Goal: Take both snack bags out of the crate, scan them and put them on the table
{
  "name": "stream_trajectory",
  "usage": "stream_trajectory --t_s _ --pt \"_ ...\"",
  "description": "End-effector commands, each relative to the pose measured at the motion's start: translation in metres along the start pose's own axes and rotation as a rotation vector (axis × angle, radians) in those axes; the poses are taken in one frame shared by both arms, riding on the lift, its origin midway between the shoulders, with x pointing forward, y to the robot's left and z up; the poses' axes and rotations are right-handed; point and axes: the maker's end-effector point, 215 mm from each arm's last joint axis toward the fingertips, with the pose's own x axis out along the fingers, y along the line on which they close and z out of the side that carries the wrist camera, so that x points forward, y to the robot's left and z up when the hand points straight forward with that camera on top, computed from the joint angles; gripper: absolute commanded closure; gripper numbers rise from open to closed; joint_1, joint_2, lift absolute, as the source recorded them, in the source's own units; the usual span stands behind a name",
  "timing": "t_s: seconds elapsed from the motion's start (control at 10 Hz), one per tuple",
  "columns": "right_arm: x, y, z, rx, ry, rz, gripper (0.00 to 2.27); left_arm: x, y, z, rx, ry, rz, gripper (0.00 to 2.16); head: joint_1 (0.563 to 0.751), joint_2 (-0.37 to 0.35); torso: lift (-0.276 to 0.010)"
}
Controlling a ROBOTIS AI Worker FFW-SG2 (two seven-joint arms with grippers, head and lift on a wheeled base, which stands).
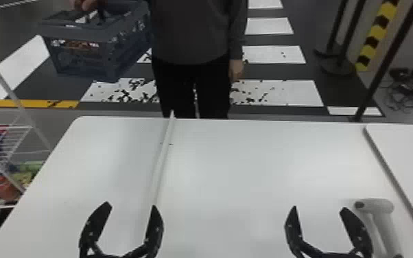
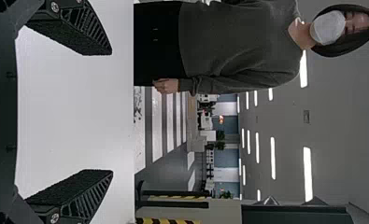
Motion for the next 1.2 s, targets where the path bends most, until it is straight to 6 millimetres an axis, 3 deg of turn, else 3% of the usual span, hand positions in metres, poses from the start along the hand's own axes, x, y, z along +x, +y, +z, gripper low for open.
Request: stream_trajectory --t_s 0.0,1.1 --pt "-0.0001 -0.0007 -0.0011 -0.001 0.004 -0.001 0.09 -0.0001 -0.0003 0.0001 0.000 0.000 -0.001 0.12 0.695 0.085 -0.094" --pt "0.0014 0.0004 -0.0094 -0.010 0.035 0.000 0.09 -0.0003 -0.0017 -0.0006 -0.002 0.002 -0.016 0.12 0.695 0.081 -0.094"
